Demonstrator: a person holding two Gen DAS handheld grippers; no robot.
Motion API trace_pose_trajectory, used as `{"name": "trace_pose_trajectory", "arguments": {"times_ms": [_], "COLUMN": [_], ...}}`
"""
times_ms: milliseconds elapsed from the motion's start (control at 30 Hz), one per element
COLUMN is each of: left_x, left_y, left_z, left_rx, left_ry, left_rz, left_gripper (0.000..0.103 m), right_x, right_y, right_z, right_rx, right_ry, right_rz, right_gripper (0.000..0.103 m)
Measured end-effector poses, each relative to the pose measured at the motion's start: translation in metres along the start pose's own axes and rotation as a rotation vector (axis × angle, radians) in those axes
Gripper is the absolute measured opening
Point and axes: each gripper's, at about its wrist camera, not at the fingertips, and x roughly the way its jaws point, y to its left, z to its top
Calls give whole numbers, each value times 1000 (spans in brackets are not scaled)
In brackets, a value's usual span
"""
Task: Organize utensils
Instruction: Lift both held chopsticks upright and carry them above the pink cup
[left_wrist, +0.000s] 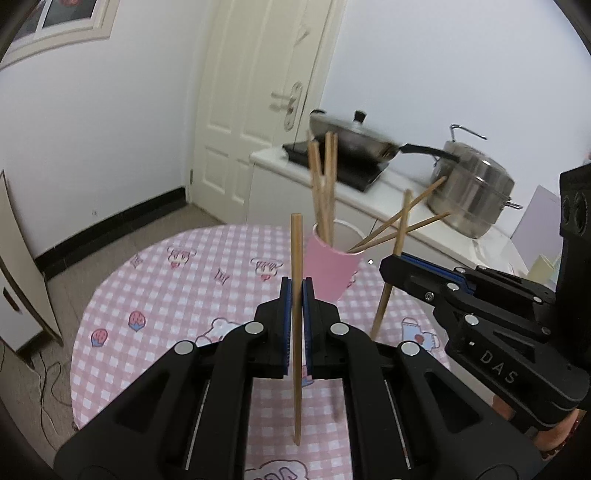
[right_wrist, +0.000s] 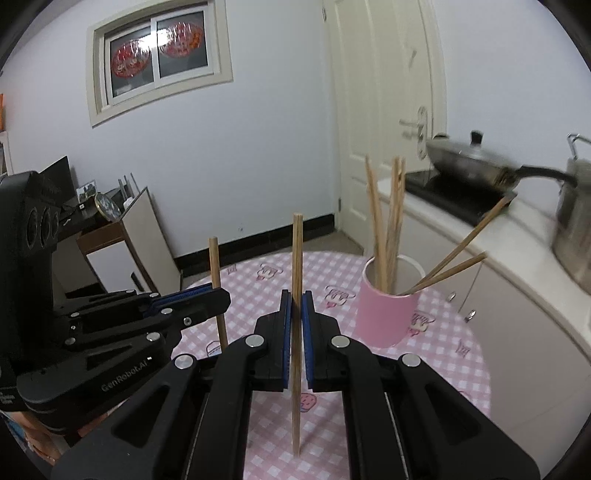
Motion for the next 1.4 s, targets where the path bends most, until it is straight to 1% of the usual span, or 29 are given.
{"name": "trace_pose_trajectory", "arguments": {"times_ms": [100,233,333,467,567,733,900,1033,1233,1400], "left_x": [-11,-28,-34,-38,-40,-39,-37,-35,-33,-25], "left_y": [-9,-29,-39,-53,-59,-64,-66,-67,-70,-77], "left_z": [-1,-9,-14,-16,-14,-9,3,20,53,77], "left_rx": [22,67,85,137,147,158,156,164,168,179], "left_ry": [-45,-151,-194,-231,-247,-271,-297,-326,-385,-415], "left_rz": [8,72,88,117,106,113,113,111,79,39], "left_gripper": [6,6,6,6,6,6,6,6,6,6], "right_x": [-14,-28,-33,-40,-46,-53,-57,-59,-59,-57], "right_y": [0,-1,-5,-11,-14,-19,-24,-29,-39,-49], "right_z": [-3,-12,-17,-19,-19,-13,-4,10,31,44], "right_rx": [-10,-5,4,15,23,31,28,24,19,20], "right_ry": [-38,-85,-93,-99,-111,-130,-159,-194,-248,-293], "right_rz": [-21,-38,-41,-50,-55,-54,-69,-84,-113,-142], "right_gripper": [4,4,4,4,4,4,4,4,4,4]}}
